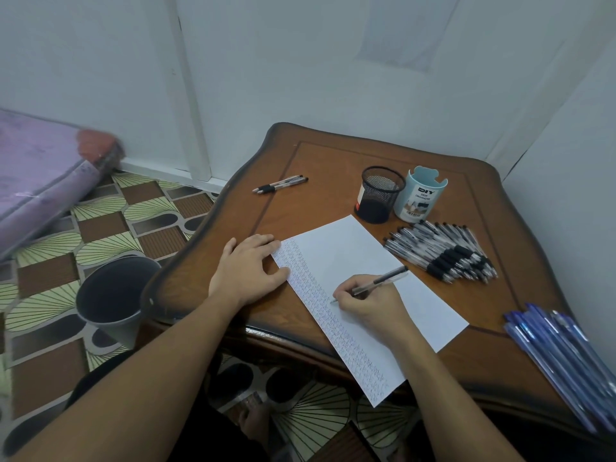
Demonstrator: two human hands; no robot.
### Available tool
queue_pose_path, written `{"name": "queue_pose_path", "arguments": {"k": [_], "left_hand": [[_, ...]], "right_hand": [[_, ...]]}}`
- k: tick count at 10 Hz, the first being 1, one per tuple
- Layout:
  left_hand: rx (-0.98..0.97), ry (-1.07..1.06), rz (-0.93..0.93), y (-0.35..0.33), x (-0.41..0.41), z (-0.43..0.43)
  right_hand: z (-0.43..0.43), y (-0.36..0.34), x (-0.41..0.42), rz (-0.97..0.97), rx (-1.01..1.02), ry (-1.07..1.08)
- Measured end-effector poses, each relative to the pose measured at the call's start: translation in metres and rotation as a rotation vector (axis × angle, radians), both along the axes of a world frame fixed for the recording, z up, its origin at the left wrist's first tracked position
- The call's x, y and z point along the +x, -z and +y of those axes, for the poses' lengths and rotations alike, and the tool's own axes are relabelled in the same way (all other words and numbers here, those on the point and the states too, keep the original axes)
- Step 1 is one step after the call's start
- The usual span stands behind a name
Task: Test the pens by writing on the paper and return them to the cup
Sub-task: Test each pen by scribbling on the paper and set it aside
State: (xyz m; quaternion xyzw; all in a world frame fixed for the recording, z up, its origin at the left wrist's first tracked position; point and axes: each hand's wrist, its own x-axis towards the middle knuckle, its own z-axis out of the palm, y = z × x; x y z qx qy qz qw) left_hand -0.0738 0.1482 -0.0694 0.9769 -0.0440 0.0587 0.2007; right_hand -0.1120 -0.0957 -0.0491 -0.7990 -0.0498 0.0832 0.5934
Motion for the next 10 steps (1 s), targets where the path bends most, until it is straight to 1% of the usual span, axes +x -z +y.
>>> {"name": "queue_pose_path", "arguments": {"k": [4, 6, 7, 10], "left_hand": [[0.012, 0.002, 0.005, -0.0004, 0.0005, -0.0003], [0.004, -0.004, -0.001, 0.0002, 0.0002, -0.0001], [0.001, 0.000, 0.003, 0.0007, 0.0005, -0.0006], [0.002, 0.004, 0.006, -0.0007, 0.0000, 0.0005]], "right_hand": [[0.0004, -0.0009, -0.0009, -0.035, -0.084, -0.048], [0.0018, -0.0007, -0.0026, -0.045, -0.064, -0.027], [-0.0004, 0.0010, -0.0021, -0.049, -0.006, 0.033], [0.0005, 0.0004, -0.0026, -0.022, -0.013, -0.003]]}}
